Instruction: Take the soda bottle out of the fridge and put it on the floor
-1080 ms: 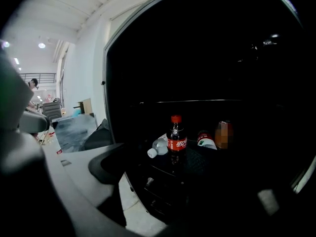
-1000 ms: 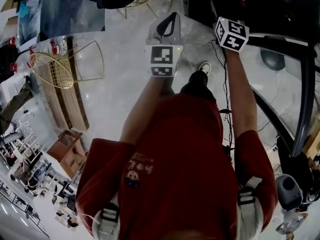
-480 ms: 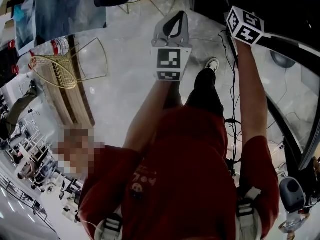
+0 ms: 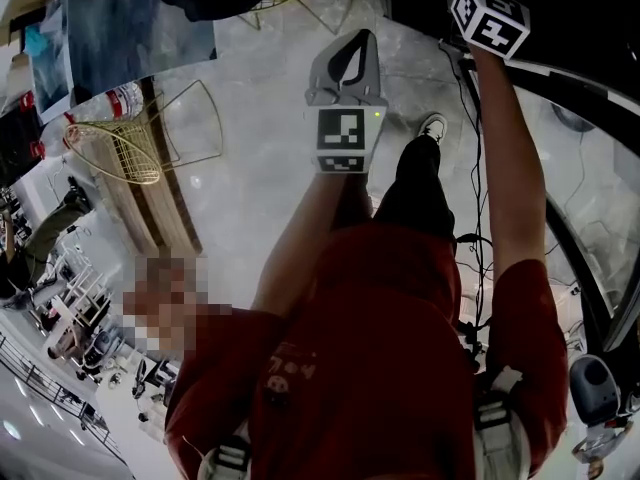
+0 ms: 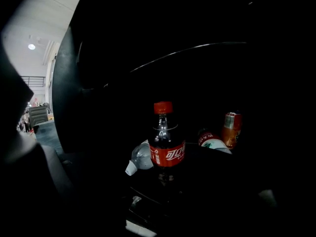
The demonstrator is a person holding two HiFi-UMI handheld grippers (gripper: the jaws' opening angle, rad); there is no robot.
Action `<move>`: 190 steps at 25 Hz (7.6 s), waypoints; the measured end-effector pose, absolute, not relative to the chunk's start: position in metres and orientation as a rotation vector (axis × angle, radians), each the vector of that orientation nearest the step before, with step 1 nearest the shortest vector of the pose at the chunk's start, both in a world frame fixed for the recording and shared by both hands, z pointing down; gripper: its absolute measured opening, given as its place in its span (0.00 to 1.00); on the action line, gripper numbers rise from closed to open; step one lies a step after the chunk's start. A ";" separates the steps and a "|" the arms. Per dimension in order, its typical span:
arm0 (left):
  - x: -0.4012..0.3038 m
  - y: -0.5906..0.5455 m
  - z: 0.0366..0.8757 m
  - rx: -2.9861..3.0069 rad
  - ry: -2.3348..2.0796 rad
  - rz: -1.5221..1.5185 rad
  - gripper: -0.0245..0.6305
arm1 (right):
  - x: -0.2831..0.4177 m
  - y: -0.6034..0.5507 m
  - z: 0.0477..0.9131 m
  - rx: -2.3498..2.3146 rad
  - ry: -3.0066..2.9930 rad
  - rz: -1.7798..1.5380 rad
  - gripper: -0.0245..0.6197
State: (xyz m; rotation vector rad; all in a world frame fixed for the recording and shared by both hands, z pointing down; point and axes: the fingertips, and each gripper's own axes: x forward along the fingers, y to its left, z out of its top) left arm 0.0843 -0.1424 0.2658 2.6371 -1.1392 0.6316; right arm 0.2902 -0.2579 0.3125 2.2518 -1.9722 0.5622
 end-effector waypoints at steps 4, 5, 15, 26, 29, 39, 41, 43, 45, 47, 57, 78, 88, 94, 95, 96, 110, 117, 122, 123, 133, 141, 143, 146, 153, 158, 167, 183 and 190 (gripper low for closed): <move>0.080 -0.139 0.273 2.622 -1.141 0.659 0.04 | 0.297 -0.268 0.317 2.270 -1.942 0.577 0.56; 0.080 -0.138 0.275 2.619 -1.140 0.665 0.04 | 0.299 -0.269 0.319 2.270 -1.931 0.587 0.56; 0.075 -0.138 0.288 2.596 -1.141 0.698 0.04 | 0.316 -0.288 0.336 2.303 -1.830 0.585 0.56; 0.075 -0.141 0.289 2.592 -1.138 0.704 0.04 | 0.320 -0.295 0.335 2.307 -1.796 0.539 0.52; 0.072 -0.142 0.288 2.587 -1.143 0.710 0.04 | 0.318 -0.297 0.334 2.298 -1.799 0.539 0.51; 0.067 -0.134 0.280 2.584 -1.168 0.700 0.04 | 0.310 -0.286 0.334 2.251 -1.811 0.549 0.51; 0.067 -0.132 0.277 2.584 -1.170 0.694 0.04 | 0.308 -0.282 0.333 2.240 -1.813 0.550 0.51; 0.066 -0.131 0.275 2.586 -1.173 0.691 0.04 | 0.305 -0.279 0.332 2.233 -1.818 0.550 0.51; 0.064 -0.129 0.272 2.588 -1.179 0.685 0.04 | 0.301 -0.275 0.331 2.232 -1.831 0.544 0.51; 0.063 -0.125 0.270 2.589 -1.186 0.679 0.04 | 0.301 -0.270 0.330 2.247 -1.835 0.553 0.51; 0.059 -0.109 0.258 2.600 -1.183 0.664 0.04 | 0.298 -0.236 0.326 2.254 -1.804 0.602 0.51; 0.038 -0.074 0.211 2.675 -1.110 0.590 0.04 | 0.237 -0.080 0.285 2.110 -1.824 0.635 0.51; 0.020 -0.061 0.175 2.754 -1.094 0.569 0.04 | 0.211 -0.017 0.230 2.118 -1.884 0.645 0.51; 0.012 -0.060 0.150 2.802 -1.089 0.532 0.04 | 0.185 0.005 0.198 2.024 -1.958 0.599 0.51; 0.011 -0.062 0.146 2.800 -1.103 0.516 0.04 | 0.184 0.008 0.193 2.031 -1.962 0.607 0.51; 0.009 -0.065 0.142 2.797 -1.118 0.504 0.04 | 0.183 0.009 0.189 2.044 -1.965 0.619 0.51; -0.007 -0.067 0.098 2.828 -1.219 0.426 0.04 | 0.169 0.018 0.121 2.046 -2.076 0.495 0.51; -0.003 -0.060 0.098 2.818 -1.229 0.441 0.04 | 0.174 0.018 0.120 2.027 -2.099 0.483 0.51; -0.004 -0.055 0.097 2.820 -1.250 0.438 0.04 | 0.175 0.020 0.122 2.011 -2.115 0.484 0.51; -0.003 -0.054 0.097 2.820 -1.252 0.440 0.04 | 0.175 0.021 0.122 2.008 -2.118 0.484 0.51; 0.007 -0.046 0.100 2.792 -1.304 0.460 0.04 | 0.180 0.018 0.127 1.944 -2.181 0.482 0.51; 0.023 -0.034 0.116 2.732 -1.405 0.482 0.04 | 0.185 0.017 0.146 1.828 -2.265 0.497 0.51; 0.028 -0.028 0.123 2.715 -1.425 0.502 0.04 | 0.186 0.018 0.153 1.803 -2.289 0.511 0.51; 0.032 -0.021 0.136 2.676 -1.467 0.501 0.04 | 0.187 0.018 0.166 1.769 -2.313 0.529 0.51; 0.010 -0.008 0.155 2.640 -1.470 0.493 0.04 | 0.167 0.021 0.185 1.705 -2.303 0.513 0.51; -0.031 -0.002 0.170 2.634 -1.421 0.580 0.04 | 0.128 0.020 0.192 1.657 -2.301 0.547 0.51; -0.090 -0.001 0.226 2.554 -1.399 0.659 0.04 | 0.061 0.022 0.241 1.539 -2.282 0.639 0.51; -0.120 -0.014 0.329 2.406 -1.405 0.674 0.04 | 0.016 -0.005 0.317 1.364 -2.268 0.653 0.51; -0.128 -0.010 0.391 2.371 -1.344 0.694 0.04 | -0.004 -0.006 0.370 1.343 -2.230 0.714 0.51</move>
